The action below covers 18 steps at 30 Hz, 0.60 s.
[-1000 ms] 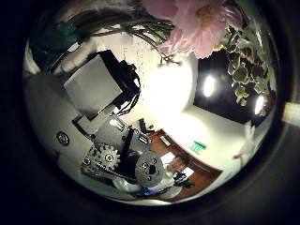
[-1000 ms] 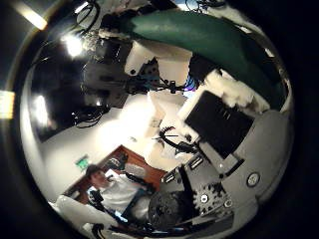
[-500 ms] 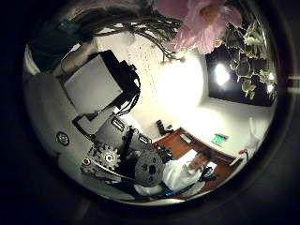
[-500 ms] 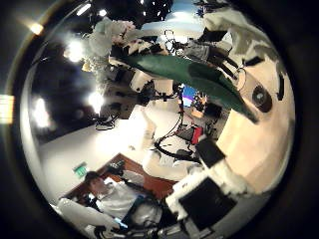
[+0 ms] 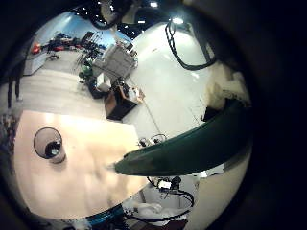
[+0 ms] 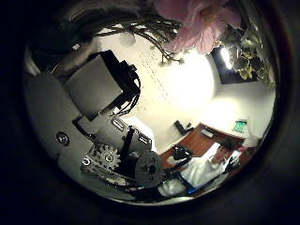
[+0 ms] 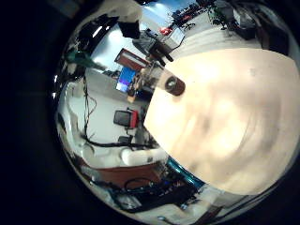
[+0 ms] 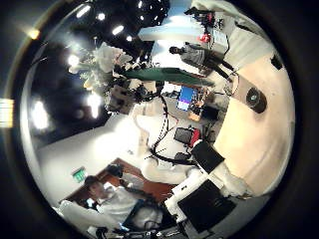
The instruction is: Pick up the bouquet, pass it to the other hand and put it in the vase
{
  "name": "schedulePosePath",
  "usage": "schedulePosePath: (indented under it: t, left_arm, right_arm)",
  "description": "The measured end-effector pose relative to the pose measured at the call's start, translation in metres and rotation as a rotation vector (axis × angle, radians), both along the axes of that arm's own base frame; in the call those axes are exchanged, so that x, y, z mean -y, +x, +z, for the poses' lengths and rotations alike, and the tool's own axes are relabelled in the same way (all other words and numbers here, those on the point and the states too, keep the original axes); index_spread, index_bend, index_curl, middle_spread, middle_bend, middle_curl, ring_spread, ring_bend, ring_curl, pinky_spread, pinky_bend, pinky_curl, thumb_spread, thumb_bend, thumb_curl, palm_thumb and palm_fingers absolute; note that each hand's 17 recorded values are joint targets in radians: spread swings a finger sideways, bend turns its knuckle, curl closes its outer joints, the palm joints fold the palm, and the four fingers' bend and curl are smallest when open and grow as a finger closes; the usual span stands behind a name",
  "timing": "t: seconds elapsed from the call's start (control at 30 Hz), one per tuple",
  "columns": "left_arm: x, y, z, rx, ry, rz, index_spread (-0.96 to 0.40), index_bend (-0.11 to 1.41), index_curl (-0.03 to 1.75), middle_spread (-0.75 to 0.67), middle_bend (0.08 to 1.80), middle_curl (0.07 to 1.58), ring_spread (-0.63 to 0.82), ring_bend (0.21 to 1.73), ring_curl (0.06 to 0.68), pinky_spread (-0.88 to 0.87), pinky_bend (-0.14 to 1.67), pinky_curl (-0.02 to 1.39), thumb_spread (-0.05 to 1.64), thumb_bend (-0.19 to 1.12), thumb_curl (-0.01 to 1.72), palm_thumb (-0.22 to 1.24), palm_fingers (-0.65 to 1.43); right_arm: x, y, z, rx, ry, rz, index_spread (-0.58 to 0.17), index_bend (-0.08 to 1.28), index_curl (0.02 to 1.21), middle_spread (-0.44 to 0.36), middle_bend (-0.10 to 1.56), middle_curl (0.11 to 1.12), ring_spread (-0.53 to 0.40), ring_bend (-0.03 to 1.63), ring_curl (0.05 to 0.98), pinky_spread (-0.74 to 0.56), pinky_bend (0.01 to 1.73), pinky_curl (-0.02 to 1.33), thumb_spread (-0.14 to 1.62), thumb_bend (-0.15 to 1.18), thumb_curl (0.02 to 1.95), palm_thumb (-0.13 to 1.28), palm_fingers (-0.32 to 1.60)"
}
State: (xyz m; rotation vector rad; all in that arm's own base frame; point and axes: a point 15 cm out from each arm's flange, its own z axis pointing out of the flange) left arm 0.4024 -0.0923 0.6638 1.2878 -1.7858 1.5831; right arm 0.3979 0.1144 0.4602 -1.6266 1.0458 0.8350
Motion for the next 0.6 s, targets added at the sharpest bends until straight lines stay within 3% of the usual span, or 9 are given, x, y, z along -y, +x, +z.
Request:
schedulePosePath:
  t: [0.33,0.6]
  left_arm:
    - [-0.043,0.000,0.010,0.084,0.062,0.131,-0.66,0.83,1.09,-0.49,1.19,0.93,-0.40,1.49,0.556,-0.44,1.48,0.61,1.06,-0.01,0.73,0.90,1.11]
    - [-0.069,0.004,0.004,0.096,0.093,0.196,-0.66,0.82,1.11,-0.49,1.19,0.93,-0.40,1.49,0.555,-0.44,1.46,0.63,1.06,-0.01,0.75,0.91,1.11]
  right_arm:
    - [0.003,0.001,-0.001,-0.008,0.000,-0.009,-0.297,0.23,0.40,0.040,0.33,0.35,0.131,0.63,0.262,0.40,0.53,0.43,1.00,-0.02,0.61,0.88,0.13]
    - [0.003,0.004,-0.001,-0.010,-0.005,-0.022,-0.299,0.18,0.38,0.041,0.27,0.34,0.145,0.56,0.240,0.41,0.48,0.38,1.00,-0.02,0.59,0.88,0.17]
